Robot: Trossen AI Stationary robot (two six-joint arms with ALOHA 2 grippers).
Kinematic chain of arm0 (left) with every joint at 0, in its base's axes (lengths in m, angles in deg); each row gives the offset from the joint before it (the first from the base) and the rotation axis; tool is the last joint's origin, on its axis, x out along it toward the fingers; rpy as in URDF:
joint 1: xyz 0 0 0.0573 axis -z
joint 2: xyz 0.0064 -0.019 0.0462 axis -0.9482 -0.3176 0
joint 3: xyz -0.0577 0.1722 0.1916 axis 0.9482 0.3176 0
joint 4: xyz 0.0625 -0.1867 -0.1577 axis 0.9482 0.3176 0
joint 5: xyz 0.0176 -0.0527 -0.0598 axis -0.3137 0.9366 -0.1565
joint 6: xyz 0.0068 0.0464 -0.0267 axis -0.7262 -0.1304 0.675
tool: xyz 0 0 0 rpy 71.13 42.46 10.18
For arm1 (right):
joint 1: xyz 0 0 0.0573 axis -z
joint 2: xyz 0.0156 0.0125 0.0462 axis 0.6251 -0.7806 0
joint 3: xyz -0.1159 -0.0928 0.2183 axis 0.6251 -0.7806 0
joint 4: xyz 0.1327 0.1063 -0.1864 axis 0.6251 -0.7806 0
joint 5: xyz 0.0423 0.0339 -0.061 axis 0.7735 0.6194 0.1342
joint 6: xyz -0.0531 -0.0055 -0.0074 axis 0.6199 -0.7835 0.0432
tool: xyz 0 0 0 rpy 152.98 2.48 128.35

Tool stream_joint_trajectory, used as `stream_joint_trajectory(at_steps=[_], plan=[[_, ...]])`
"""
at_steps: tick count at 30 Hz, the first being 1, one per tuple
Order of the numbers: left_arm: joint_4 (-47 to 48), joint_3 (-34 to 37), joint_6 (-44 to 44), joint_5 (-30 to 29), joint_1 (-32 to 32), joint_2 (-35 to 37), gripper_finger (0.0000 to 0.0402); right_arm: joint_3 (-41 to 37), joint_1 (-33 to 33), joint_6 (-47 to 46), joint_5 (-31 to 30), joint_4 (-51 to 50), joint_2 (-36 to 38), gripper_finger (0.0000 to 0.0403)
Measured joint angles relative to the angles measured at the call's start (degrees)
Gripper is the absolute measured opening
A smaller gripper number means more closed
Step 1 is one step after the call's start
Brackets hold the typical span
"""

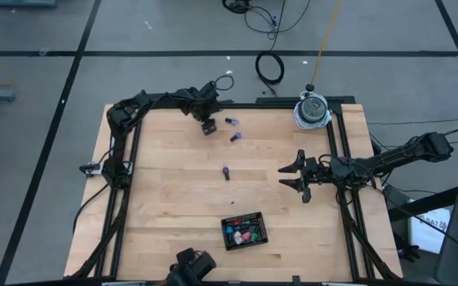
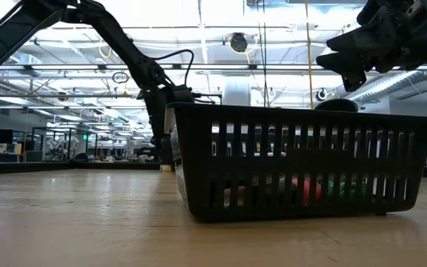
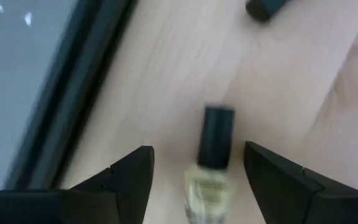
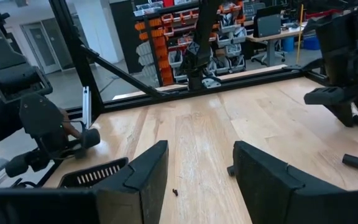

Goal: Pick & Place Nail Polish
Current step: Put the yellow nail polish bottle into the black bin

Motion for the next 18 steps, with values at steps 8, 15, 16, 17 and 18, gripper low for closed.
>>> stream_joint_trajectory(at_steps=[8,15,16,17,18], plan=[[0.95,0.14,3.18,-2.67,0.5,-0.04,0.0121,0.0,0.01,0.01,0.0,-0.01,0.01,0.0169],[0.47,0.26,2.65,-6.57,0.42,-0.04,0.0087,0.0,0.0,0.0,0.0,0.1,0.0,0.0169],[0.44,0.26,2.27,-6.47,0.39,-0.04,0.0087,0.0,0.0,0.02,0.02,0.1,0.02,0.0169],[0.42,0.26,1.86,-6.29,0.39,-0.04,0.0087,0.0,0.0,0.02,0.0,0.12,0.0,0.0169],[0.46,0.28,1.69,-5.97,0.37,0.02,0.0087,0.0,0.01,0.01,0.0,0.1,0.0,0.0169]])
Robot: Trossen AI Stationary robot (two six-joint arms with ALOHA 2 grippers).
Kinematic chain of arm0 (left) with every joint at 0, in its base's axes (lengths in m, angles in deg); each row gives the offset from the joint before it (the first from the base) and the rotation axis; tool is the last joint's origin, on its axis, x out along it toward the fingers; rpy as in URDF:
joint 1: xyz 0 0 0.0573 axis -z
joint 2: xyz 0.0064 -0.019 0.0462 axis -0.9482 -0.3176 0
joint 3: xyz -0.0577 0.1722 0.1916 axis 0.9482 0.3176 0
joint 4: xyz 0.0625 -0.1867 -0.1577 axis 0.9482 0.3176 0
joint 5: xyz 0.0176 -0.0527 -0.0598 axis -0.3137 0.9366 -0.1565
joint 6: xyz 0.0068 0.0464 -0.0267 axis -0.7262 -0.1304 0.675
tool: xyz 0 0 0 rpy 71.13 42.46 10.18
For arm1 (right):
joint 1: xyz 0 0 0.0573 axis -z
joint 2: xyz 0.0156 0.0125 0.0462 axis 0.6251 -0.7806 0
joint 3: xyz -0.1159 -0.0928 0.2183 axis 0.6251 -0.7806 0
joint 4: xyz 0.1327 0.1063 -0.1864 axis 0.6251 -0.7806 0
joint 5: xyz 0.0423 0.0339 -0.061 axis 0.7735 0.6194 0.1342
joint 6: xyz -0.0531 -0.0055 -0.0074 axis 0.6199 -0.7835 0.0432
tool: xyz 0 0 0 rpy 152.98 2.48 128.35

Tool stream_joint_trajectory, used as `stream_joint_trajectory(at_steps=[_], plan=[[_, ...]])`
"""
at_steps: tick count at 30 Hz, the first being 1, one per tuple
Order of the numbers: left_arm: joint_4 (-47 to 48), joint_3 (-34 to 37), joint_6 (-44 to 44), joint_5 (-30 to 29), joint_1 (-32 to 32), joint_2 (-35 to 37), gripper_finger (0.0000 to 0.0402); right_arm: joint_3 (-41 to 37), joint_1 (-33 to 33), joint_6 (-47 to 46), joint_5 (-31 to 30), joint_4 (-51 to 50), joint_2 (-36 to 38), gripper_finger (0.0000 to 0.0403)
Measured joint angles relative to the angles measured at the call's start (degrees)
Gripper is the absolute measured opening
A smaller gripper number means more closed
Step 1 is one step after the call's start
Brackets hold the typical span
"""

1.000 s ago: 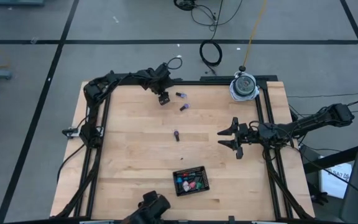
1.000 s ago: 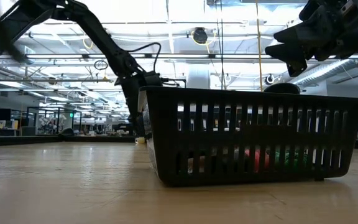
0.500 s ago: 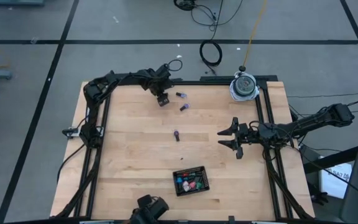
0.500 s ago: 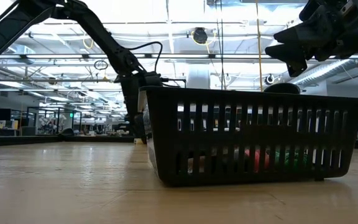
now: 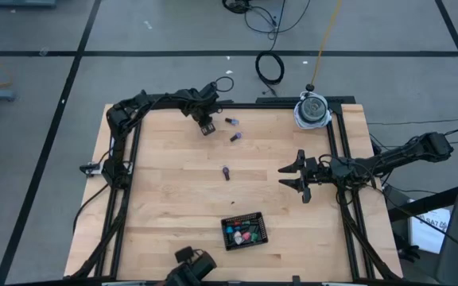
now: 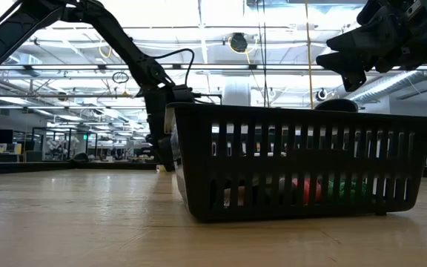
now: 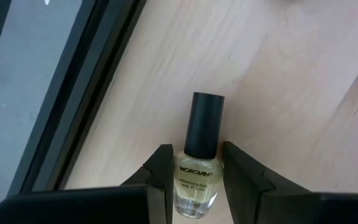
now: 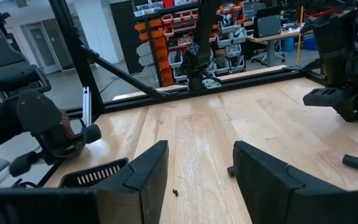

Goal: Pick & Place Nail Polish
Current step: Put the yellow nail polish bottle into the black bin

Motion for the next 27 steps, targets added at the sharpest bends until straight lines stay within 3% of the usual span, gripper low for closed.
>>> stream_joint_trajectory(at_steps=[9,18,20,22,27], plan=[[1.49,0.52,1.3,6.82,2.59,8.88,0.0087,0.0,-0.01,0.0,0.0,0.01,0.0,0.0169],[-0.42,0.27,2.33,18.15,13.22,24.3,0.008,0.0,0.0,0.01,0.0,-0.08,0.0,0.0169],[-5.11,1.85,5.16,20.27,16.2,27.32,0.0028,0.0,-0.01,0.01,0.0,-0.03,0.0,0.0169],[-11.27,4.76,7.96,20.59,19.64,30.28,0.0004,0.0,-0.01,0.0,0.0,0.02,0.02,0.0169],[-22.43,14.74,12.3,16.72,28.02,38.22,0.0002,0.0,0.01,0.01,0.0,0.0,0.0,0.0169]])
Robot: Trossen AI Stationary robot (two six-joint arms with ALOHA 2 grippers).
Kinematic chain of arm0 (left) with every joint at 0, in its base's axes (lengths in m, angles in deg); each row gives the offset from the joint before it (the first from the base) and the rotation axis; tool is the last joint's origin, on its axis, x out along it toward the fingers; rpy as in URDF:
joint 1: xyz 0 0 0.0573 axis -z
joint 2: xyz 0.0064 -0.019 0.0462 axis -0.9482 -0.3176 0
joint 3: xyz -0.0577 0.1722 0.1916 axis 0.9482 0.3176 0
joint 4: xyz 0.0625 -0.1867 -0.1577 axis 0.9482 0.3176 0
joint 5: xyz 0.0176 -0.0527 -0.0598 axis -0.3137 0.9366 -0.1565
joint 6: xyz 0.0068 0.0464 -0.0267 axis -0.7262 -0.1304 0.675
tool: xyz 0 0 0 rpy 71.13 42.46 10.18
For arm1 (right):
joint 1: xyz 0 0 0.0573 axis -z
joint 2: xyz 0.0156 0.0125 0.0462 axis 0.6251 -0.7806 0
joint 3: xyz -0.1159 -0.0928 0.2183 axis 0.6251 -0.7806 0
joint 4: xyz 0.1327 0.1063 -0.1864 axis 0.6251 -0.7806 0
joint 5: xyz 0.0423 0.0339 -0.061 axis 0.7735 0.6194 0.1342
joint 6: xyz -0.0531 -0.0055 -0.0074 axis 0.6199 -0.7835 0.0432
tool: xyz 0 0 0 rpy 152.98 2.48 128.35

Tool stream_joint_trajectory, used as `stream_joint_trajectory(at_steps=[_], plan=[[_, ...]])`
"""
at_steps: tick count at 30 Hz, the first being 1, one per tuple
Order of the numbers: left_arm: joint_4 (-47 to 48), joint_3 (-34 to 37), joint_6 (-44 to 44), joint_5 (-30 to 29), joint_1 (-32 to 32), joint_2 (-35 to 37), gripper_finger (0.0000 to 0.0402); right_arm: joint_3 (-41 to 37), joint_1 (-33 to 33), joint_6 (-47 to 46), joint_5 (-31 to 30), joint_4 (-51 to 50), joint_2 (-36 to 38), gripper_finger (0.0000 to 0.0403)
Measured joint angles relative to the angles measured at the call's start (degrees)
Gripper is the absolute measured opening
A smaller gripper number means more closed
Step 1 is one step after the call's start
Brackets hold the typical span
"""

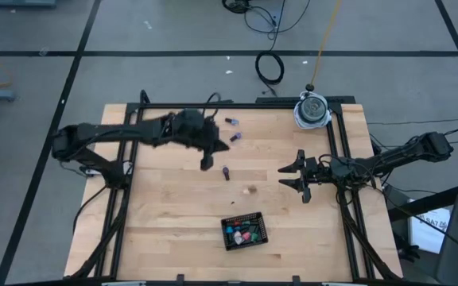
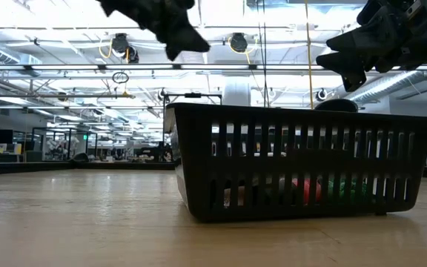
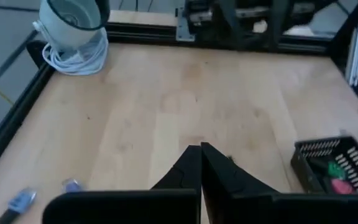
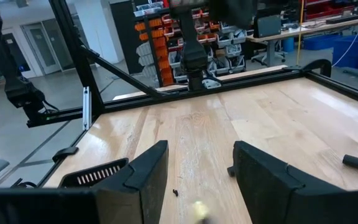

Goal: Pick & Place Nail Polish
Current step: Put the yellow nail polish bottle into the black bin

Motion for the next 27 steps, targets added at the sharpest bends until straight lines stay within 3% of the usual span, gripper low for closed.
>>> stream_joint_trajectory(at_steps=[8,11,17,27], plan=[[-4.38,13.59,5.97,-11.18,6.69,5.56,0.0001,0.0,-0.02,-0.02,0.0,0.0,0.01,0.0169],[-6.96,17.36,5.75,-11.17,7.31,5.5,0.0007,-0.02,0.0,0.0,0.0,-0.37,0.0,0.0169],[-28.0,29.27,6.52,-7.43,8.93,6.59,0.0004,-0.02,-0.01,0.0,0.01,-0.12,0.01,0.0169],[-58.22,45.66,12.93,-6.31,9.1,8.12,0.0003,-0.02,-0.01,-0.01,0.0,0.0,0.02,0.0169]])
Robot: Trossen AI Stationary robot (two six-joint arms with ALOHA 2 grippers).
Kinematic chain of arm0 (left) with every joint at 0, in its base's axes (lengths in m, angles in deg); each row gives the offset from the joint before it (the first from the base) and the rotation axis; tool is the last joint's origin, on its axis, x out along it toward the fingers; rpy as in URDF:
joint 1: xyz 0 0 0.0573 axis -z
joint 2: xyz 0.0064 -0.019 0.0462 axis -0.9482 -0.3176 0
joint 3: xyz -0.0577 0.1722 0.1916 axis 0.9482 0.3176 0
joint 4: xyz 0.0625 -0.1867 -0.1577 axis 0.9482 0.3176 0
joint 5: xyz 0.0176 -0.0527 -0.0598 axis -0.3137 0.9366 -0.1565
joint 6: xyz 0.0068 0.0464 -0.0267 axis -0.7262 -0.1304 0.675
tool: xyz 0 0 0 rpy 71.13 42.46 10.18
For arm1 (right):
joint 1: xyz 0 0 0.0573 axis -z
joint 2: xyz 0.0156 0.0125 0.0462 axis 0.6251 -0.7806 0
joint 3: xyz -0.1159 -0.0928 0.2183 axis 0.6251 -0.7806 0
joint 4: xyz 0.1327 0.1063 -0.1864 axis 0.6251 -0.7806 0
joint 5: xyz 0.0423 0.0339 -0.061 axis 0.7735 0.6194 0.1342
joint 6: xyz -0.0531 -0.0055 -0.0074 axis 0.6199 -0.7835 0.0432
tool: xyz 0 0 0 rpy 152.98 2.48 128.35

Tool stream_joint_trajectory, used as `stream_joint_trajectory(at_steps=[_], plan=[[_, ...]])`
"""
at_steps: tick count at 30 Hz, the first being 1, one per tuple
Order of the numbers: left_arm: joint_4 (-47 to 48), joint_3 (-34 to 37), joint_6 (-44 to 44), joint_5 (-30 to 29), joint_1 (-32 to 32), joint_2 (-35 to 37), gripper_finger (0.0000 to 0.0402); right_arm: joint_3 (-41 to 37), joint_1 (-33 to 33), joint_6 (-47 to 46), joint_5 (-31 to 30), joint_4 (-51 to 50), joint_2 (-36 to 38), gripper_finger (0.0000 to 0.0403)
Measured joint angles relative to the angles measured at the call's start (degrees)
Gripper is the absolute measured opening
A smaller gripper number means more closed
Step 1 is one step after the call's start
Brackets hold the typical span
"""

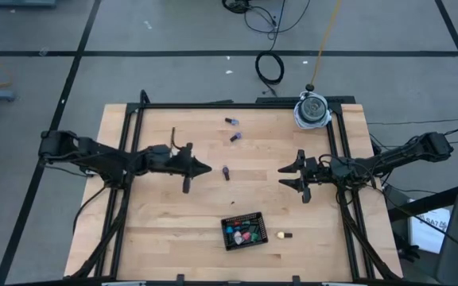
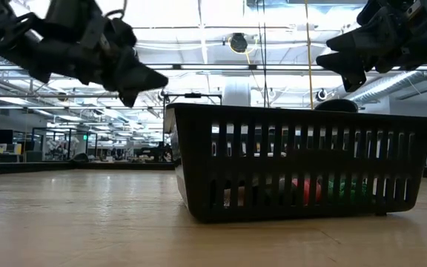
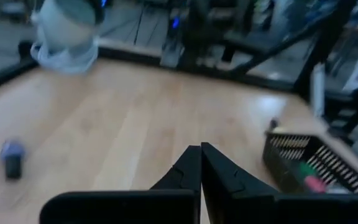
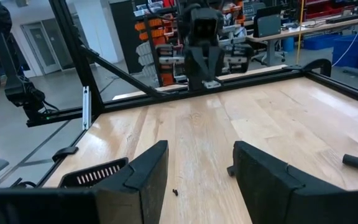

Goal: Pick & Place Nail Polish
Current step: Put the yellow nail polish bottle into the black bin

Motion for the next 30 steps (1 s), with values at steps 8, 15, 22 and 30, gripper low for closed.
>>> stream_joint_trajectory(at_steps=[8,15,22,30], plan=[[-9.66,1.72,-1.78,5.94,-0.05,-0.04,0.0015,0.0,-0.01,0.13,0.0,3.96,-0.04,0.0169],[-5.11,1.68,-2.7,5.69,-0.71,-0.04,0.0006,0.0,0.08,-0.08,-2.57,4.7,0.33,0.0169],[-2.26,1.68,-1.36,3.93,-1.01,-0.04,0.0012,0.0,0.08,-1.5,-3.06,3.07,0.24,0.0169],[-1.71,1.68,-0.99,3.89,-1.01,-0.04,0.0009,2.87,-4.45,5.22,9.8,9.79,-0.54,0.0169]])
